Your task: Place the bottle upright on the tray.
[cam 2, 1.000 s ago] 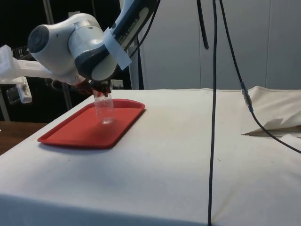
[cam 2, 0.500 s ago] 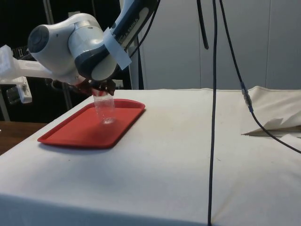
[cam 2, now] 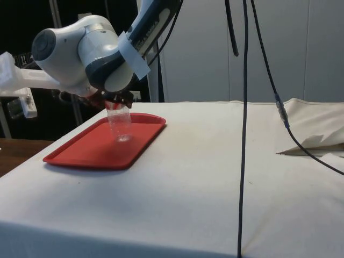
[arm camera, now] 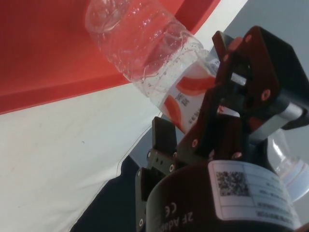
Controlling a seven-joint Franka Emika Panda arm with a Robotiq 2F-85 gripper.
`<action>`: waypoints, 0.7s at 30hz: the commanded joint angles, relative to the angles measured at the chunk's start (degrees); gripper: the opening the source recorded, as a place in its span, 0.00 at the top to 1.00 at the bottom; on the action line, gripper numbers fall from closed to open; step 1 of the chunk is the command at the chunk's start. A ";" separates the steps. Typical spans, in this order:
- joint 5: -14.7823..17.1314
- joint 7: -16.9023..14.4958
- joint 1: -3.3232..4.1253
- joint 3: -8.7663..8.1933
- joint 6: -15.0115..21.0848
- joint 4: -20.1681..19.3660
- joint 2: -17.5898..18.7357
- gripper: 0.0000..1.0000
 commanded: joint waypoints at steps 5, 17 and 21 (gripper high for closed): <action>0.00 0.06 0.06 0.00 -0.17 0.00 0.00 0.00; 0.06 1.20 0.92 0.92 -1.83 0.52 0.11 0.00; 0.11 1.38 1.09 1.03 -2.06 0.52 0.11 0.00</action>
